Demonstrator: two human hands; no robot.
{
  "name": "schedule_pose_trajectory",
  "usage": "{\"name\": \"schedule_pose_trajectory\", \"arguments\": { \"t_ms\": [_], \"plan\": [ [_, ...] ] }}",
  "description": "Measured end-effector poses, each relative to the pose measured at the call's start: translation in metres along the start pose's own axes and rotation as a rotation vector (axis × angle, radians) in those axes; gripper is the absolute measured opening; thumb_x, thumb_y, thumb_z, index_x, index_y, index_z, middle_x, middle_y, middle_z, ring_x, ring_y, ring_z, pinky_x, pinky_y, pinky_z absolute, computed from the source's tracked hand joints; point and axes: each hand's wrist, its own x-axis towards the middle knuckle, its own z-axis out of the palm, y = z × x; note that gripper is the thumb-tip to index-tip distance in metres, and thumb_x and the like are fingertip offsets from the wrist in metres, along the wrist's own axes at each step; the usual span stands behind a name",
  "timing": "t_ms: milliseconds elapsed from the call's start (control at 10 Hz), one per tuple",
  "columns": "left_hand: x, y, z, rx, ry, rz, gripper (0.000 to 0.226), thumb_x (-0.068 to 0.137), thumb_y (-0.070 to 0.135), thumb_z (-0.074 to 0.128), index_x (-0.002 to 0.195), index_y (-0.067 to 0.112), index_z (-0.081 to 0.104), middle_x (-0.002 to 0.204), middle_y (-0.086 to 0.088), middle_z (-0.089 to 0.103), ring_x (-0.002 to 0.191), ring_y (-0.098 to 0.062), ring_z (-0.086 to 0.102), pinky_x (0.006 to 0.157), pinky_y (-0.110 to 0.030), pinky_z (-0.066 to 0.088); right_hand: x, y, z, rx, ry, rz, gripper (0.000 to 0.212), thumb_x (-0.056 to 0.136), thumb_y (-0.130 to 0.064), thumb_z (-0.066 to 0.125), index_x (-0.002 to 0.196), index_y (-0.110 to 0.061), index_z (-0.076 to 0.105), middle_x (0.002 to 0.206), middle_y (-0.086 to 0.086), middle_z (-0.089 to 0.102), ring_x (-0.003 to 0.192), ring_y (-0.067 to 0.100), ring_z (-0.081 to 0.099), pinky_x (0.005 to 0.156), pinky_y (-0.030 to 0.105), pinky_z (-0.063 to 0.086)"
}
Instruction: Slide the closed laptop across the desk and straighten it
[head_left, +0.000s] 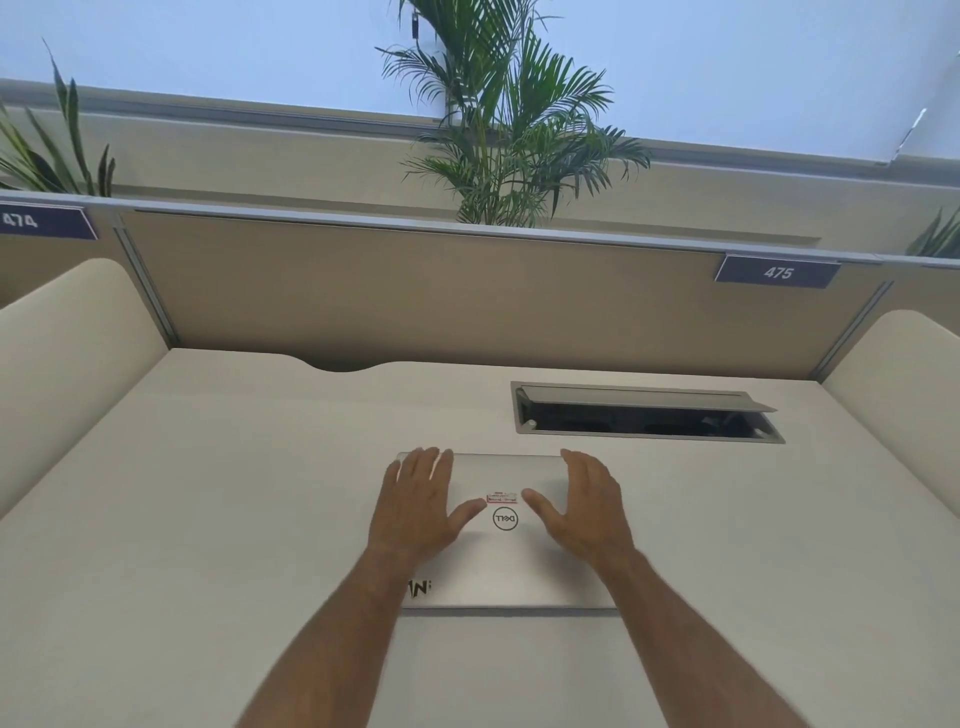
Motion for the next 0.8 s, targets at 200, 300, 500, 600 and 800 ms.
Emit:
{"name": "schedule_pose_trajectory", "arguments": {
  "t_ms": [200,300,500,600,800],
  "plan": [
    [-0.010,0.017,0.013,0.067,-0.053,0.062,0.106,0.079,0.082,-0.003,0.159,0.014,0.014,0.169,-0.008,0.008,0.156,-0.027,0.004,0.125,-0.052,0.000,-0.010,-0.002,0.015,-0.188,-0.160,-0.150,0.102,0.087,-0.081,0.017,0.161,-0.015,-0.005,0.170,0.006,-0.013,0.157,0.023,-0.014,0.126,0.045,-0.012],
    [-0.016,0.019,0.020,0.056,-0.070,0.062,0.109,0.077,0.082,-0.007,0.159,0.014,0.016,0.168,-0.009,0.007,0.156,-0.029,0.005,0.124,-0.053,0.000,-0.017,0.002,0.021,-0.225,-0.163,-0.184,0.114,0.072,-0.088,-0.008,0.160,-0.015,-0.009,0.169,0.006,-0.018,0.156,0.024,-0.017,0.127,0.047,-0.011],
    [-0.028,0.025,0.016,0.068,-0.111,0.044,0.106,0.083,0.079,-0.001,0.152,0.009,0.037,0.161,-0.013,0.033,0.150,-0.033,0.030,0.120,-0.058,0.021,-0.024,0.006,0.028,-0.244,-0.161,-0.188,0.115,0.071,-0.089,-0.013,0.160,-0.015,-0.011,0.168,0.006,-0.019,0.156,0.023,-0.020,0.126,0.045,-0.013],
    [-0.029,0.026,0.012,0.052,-0.095,0.036,0.104,0.085,0.078,0.001,0.149,0.008,0.042,0.159,-0.015,0.037,0.147,-0.033,0.035,0.118,-0.058,0.026,-0.025,0.003,0.025,-0.248,-0.167,-0.180,0.115,0.071,-0.089,-0.012,0.159,-0.015,-0.011,0.168,0.005,-0.020,0.156,0.024,-0.020,0.126,0.045,-0.013],
    [-0.020,0.024,0.003,0.074,-0.051,0.035,0.104,0.082,0.082,0.002,0.159,0.013,0.013,0.168,-0.011,0.005,0.155,-0.030,0.004,0.123,-0.052,-0.002,-0.018,-0.004,0.012,-0.209,-0.141,-0.166,0.111,0.076,-0.088,-0.004,0.159,-0.015,-0.013,0.167,0.005,-0.021,0.155,0.024,-0.022,0.126,0.046,-0.014]
  ]
}}
